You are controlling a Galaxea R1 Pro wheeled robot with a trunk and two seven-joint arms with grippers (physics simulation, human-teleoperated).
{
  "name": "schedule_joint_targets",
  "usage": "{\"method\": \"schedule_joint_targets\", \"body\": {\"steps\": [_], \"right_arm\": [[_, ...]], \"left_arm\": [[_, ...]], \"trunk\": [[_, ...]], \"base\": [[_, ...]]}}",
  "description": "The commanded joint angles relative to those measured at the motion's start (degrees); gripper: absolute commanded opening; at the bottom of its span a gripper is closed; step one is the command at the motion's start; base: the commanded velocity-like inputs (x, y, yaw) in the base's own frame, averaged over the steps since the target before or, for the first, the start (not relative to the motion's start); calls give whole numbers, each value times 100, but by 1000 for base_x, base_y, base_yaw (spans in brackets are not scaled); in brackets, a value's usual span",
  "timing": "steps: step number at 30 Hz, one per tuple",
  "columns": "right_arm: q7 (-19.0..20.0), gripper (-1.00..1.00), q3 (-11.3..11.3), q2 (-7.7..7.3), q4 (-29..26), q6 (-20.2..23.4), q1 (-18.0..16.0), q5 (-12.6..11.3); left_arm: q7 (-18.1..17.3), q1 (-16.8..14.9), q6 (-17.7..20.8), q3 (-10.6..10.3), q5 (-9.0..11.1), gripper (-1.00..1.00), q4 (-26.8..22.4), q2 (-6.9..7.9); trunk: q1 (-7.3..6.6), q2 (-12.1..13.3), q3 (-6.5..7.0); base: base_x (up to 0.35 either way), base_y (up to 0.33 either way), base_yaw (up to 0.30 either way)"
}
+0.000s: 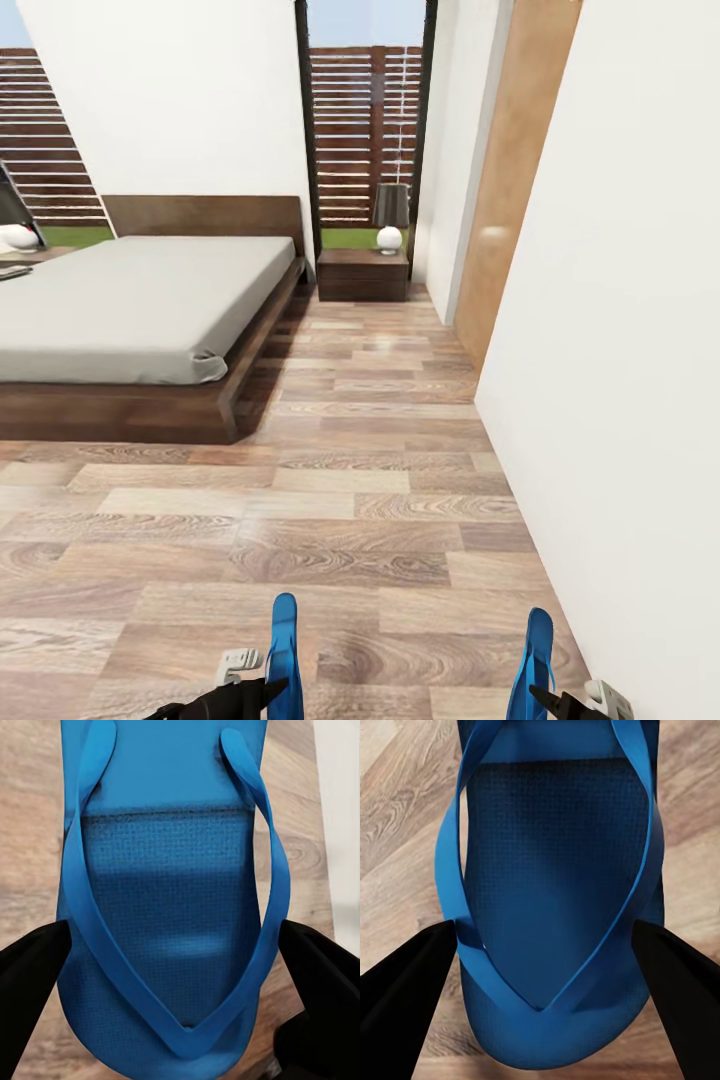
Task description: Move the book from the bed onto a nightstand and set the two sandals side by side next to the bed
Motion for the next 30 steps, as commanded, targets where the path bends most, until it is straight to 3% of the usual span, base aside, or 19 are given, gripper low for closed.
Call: {"method": "schedule_joint_targets", "body": {"steps": [1,12,23,30], "right_arm": [[11,-100,4,-2,-2,58,-1,-59],[9,-100,4,-2,-2,58,-1,-59],[9,-100,4,-2,-2,58,-1,-59],[9,-100,4,-2,-2,58,-1,-59]], "left_arm": [[-36,-1,45,25,17,-100,1,-2],[-36,-1,45,23,17,-100,1,-2],[-36,-2,45,16,17,-100,1,-10],[-36,-3,45,16,17,-100,1,-10]], "trunk": [[-1,-2,4],[-1,-2,25],[-243,439,223],[-243,439,223]], "base": [[0,0,0],[0,0,0],[0,0,0],[0,0,0]]}}
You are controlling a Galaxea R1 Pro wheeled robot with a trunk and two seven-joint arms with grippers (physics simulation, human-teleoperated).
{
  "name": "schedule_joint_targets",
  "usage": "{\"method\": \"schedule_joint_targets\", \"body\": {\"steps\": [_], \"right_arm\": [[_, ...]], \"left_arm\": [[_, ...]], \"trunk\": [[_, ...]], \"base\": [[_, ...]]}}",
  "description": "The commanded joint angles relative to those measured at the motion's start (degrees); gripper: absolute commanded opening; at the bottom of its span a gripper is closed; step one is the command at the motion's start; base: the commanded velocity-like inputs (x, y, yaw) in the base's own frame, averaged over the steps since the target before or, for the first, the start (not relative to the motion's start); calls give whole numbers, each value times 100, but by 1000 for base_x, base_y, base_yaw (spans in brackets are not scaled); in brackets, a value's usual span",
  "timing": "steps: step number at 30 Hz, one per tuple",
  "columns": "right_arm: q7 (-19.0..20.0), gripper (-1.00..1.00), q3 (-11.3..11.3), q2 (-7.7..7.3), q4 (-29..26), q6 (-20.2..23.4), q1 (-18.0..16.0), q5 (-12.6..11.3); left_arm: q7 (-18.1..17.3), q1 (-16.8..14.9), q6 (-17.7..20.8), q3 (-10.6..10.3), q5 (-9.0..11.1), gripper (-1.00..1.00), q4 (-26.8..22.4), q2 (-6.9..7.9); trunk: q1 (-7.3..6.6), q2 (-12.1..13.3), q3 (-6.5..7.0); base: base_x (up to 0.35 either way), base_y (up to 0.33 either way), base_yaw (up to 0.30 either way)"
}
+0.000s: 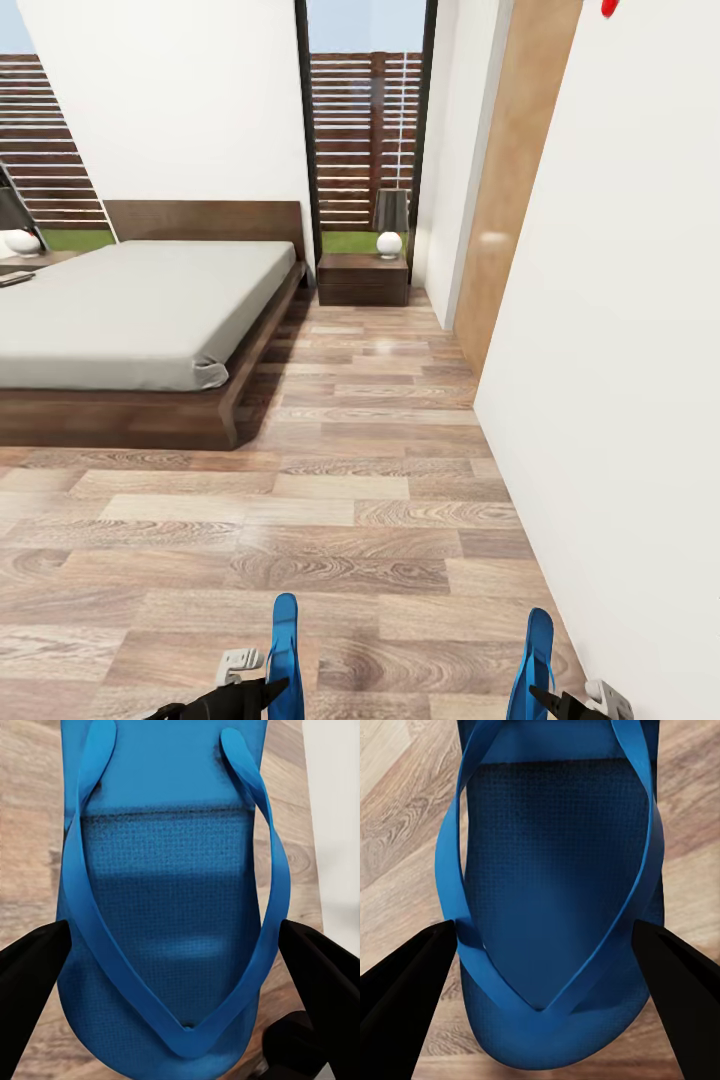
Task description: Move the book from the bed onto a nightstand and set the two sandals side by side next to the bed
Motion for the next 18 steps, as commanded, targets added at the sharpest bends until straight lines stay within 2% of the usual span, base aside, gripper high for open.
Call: {"method": "schedule_joint_targets", "body": {"steps": [1,18], "right_arm": [[13,-100,3,-2,-2,58,-2,-60],[13,-100,3,-2,-2,58,-2,-60]], "left_arm": [[-35,-2,45,28,19,-100,0,-2],[-35,-2,45,27,19,-100,0,-2]], "trunk": [[-1,-2,-5],[-1,-2,113]], "base": [[0,0,0],[2,0,0]]}}
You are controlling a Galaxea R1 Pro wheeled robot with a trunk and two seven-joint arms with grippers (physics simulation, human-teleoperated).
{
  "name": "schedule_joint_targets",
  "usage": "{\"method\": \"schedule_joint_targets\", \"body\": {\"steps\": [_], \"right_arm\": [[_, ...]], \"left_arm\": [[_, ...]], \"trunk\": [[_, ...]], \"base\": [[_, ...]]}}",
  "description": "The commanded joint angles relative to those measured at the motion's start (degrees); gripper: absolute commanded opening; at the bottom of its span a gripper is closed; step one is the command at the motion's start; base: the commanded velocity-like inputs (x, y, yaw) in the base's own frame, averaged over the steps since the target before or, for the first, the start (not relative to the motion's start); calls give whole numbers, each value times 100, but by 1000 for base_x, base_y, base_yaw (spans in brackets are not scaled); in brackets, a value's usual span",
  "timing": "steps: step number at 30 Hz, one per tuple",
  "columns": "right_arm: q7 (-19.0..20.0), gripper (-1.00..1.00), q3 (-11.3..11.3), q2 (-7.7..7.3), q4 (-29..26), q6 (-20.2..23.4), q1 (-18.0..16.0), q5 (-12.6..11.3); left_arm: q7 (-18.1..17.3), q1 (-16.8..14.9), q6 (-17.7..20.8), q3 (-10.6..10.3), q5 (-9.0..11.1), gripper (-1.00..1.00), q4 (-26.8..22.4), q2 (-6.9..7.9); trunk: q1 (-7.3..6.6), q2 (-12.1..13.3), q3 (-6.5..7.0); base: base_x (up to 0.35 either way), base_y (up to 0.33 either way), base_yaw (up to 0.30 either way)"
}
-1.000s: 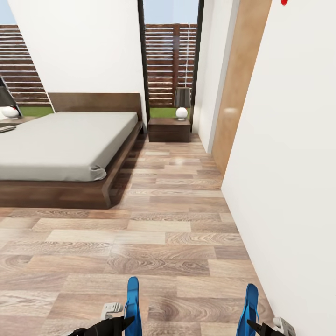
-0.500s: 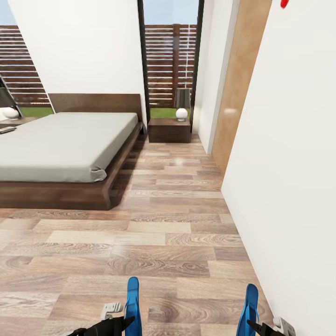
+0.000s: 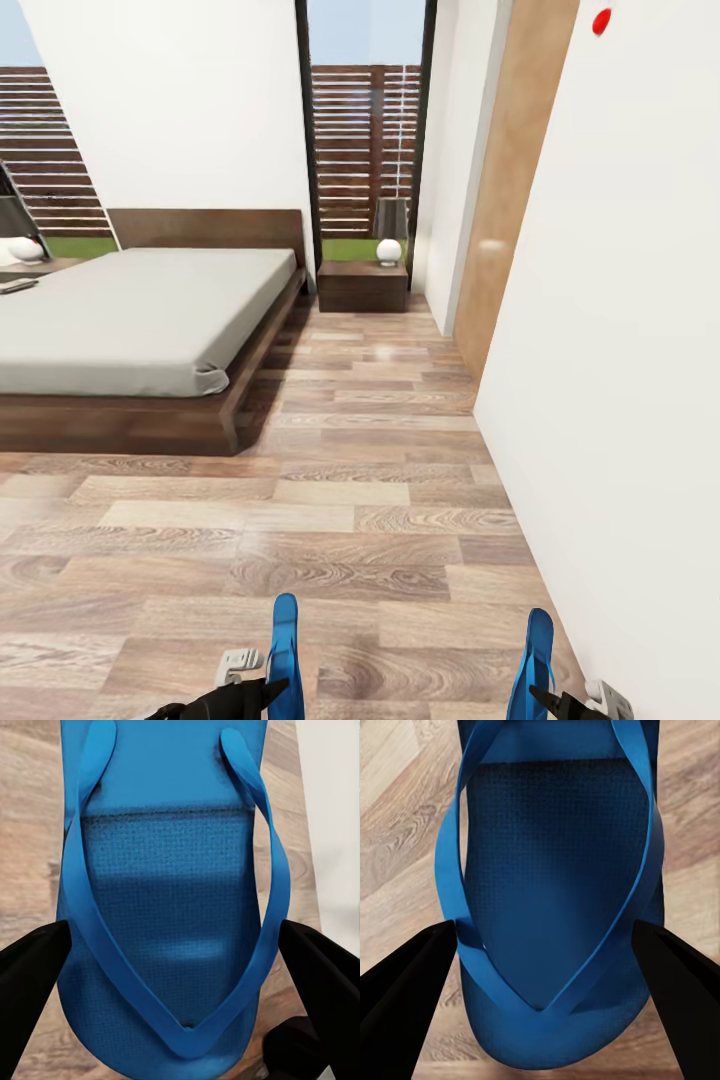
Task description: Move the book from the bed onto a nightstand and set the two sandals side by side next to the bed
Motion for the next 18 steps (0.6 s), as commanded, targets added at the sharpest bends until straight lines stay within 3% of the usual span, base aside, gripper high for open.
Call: {"method": "schedule_joint_targets", "body": {"steps": [1,18], "right_arm": [[13,-100,4,-2,-2,58,-2,-59],[-13,-100,-2,-2,-2,58,-2,-59]], "left_arm": [[-35,-2,45,24,18,-100,1,-2],[-35,-3,45,23,18,-100,1,0]], "trunk": [[0,-2,2],[0,-2,13]], "base": [[134,0,0],[303,0,0]]}}
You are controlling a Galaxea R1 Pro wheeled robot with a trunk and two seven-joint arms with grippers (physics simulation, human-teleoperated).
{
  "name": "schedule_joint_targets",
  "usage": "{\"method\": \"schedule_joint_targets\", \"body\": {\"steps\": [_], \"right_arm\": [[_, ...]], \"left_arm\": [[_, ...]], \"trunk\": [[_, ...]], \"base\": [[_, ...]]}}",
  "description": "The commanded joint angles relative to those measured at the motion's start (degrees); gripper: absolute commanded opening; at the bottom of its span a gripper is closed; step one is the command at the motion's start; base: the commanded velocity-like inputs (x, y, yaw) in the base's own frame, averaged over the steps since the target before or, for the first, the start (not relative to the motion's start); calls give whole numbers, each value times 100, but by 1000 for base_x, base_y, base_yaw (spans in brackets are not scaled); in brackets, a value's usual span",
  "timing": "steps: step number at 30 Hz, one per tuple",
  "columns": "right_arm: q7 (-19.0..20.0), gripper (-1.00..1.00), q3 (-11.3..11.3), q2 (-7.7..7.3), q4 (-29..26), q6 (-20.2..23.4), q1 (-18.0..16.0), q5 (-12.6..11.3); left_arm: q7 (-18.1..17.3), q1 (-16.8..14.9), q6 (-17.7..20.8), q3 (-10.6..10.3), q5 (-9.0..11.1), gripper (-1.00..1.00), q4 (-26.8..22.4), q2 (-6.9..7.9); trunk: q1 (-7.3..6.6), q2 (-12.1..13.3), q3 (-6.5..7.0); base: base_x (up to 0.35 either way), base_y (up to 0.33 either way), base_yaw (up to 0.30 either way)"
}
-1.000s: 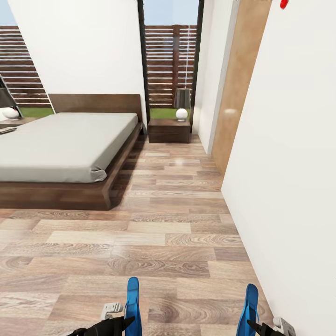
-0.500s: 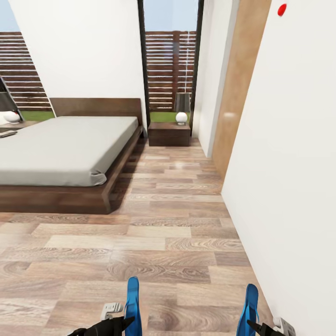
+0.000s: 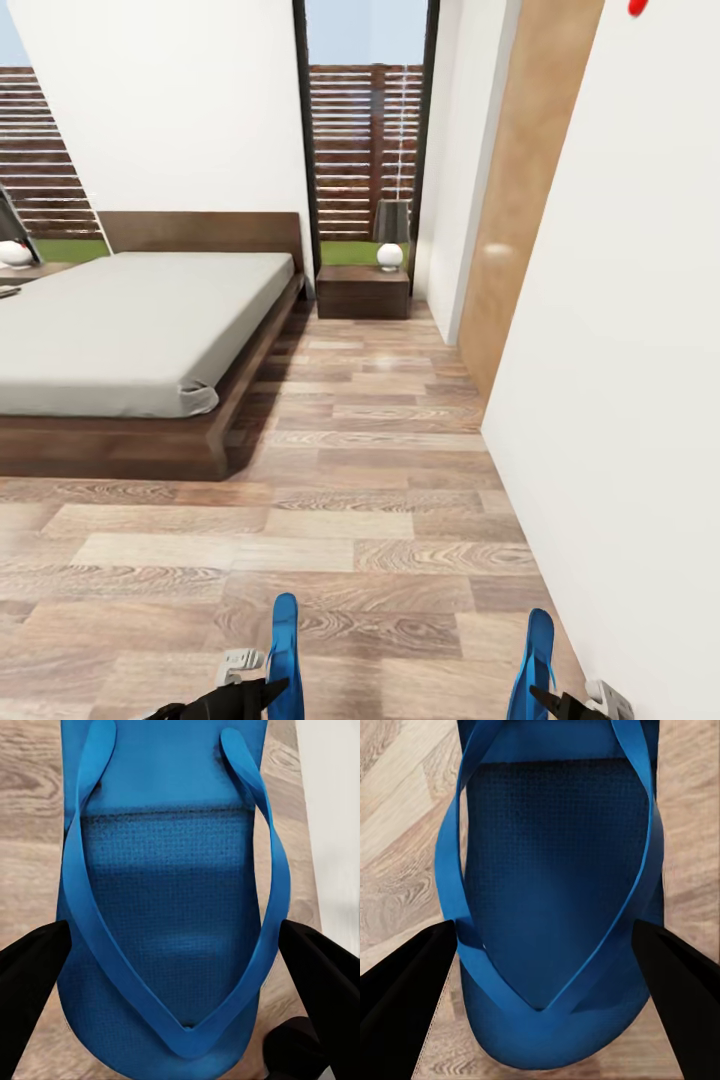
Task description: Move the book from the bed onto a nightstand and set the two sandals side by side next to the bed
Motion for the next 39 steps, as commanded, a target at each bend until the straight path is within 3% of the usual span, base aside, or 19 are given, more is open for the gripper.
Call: {"method": "schedule_joint_targets", "body": {"steps": [1,20,39], "right_arm": [[13,-100,0,-2,-3,58,-2,-63],[-2,-100,7,-1,-3,55,-2,-63],[-4,-100,7,6,-3,55,-2,-63]], "left_arm": [[-36,-3,45,26,22,-100,0,-2],[-36,-2,53,26,22,-100,0,-3],[-36,-1,54,26,22,-100,0,-3]], "trunk": [[2,-2,-5],[2,-2,-5],[2,-2,-5]], "base": [[322,0,0],[328,6,0],[315,144,0]]}}
